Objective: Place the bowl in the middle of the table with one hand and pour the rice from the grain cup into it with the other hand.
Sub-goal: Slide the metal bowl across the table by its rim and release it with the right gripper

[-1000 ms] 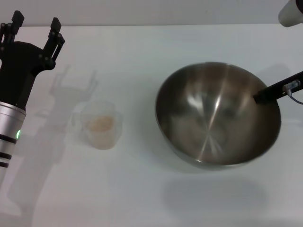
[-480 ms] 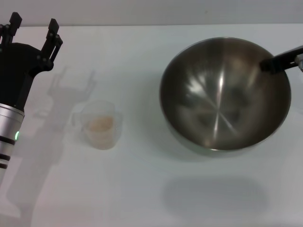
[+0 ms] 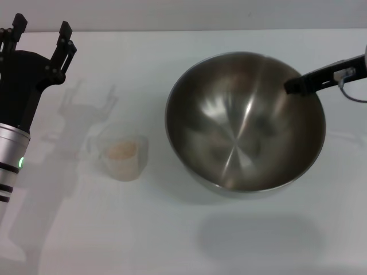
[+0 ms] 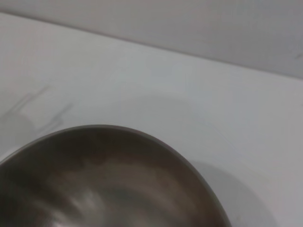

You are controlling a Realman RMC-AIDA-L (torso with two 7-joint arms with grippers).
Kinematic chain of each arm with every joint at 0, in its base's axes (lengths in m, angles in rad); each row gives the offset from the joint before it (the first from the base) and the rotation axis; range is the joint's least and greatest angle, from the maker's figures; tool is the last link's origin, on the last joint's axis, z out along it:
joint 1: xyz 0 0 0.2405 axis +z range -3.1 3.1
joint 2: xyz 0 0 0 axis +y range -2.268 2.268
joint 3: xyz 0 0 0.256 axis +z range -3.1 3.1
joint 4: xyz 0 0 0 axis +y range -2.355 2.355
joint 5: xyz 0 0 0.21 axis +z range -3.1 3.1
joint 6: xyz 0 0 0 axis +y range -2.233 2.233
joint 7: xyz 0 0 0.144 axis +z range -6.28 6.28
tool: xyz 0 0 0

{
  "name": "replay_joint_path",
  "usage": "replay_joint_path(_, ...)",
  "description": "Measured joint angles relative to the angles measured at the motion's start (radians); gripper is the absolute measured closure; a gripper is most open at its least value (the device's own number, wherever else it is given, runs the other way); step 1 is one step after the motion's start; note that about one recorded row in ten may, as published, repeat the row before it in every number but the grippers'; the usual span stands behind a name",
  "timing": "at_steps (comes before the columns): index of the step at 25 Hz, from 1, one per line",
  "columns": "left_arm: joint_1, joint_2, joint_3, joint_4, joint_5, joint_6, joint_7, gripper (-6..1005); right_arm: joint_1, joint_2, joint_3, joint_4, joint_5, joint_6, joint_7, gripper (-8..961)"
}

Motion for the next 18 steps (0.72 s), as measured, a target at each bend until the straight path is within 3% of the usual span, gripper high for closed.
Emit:
replay_joint_path(9, -0.001, 0.0, 0.0, 0.007, 0.0, -0.001, 0.0, 249, 0.052, 0.0, 0.0, 0.127, 0.011, -0.001, -0.028, 938)
replay_joint_path(18, 0.0, -0.002, 0.004, 0.008, 0.0, -0.002, 0.0, 250, 0.065, 0.002, -0.008, 0.165, 0.012, -0.002, -0.045, 934)
